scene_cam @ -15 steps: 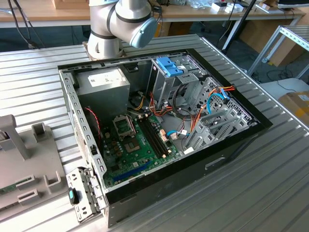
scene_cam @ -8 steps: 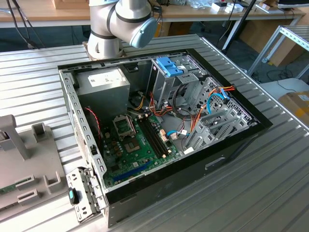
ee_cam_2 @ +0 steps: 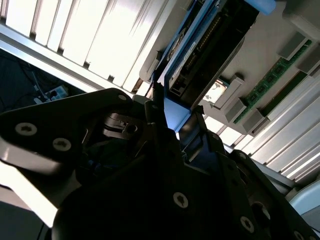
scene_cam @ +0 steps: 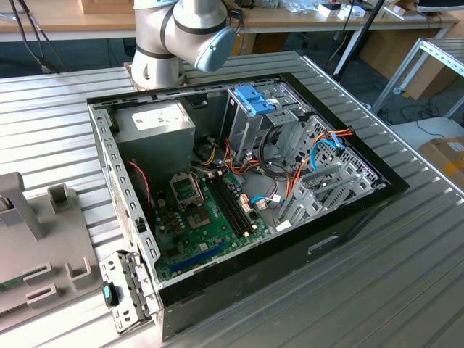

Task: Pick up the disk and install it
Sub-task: 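Pick up the disk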

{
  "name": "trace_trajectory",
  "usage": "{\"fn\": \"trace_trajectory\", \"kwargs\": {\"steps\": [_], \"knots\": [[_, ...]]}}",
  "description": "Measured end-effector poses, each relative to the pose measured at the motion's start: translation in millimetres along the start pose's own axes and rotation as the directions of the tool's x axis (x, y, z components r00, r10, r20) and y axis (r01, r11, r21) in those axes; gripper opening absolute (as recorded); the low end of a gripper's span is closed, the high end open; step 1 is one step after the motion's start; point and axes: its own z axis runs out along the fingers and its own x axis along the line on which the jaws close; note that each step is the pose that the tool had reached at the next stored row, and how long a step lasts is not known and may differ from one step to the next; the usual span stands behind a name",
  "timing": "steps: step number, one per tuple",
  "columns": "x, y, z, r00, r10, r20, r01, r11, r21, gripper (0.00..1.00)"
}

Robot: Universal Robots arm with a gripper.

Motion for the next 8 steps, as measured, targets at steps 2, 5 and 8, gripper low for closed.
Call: {"fn": "trace_trajectory", "kwargs": {"steps": [2, 5, 8], "knots": [[0.0, 0.0, 0.0, 1.0, 0.0, 0.0, 0.0, 1.0, 0.0, 0.36], [0.0, 0.0, -2.3, 1.0, 0.0, 0.0, 0.0, 1.0, -0.0003, 0.36], [-0.2, 0.3, -12.3, 1.0, 0.0, 0.0001, 0.0, 1.0, -0.0002, 0.36]]}}
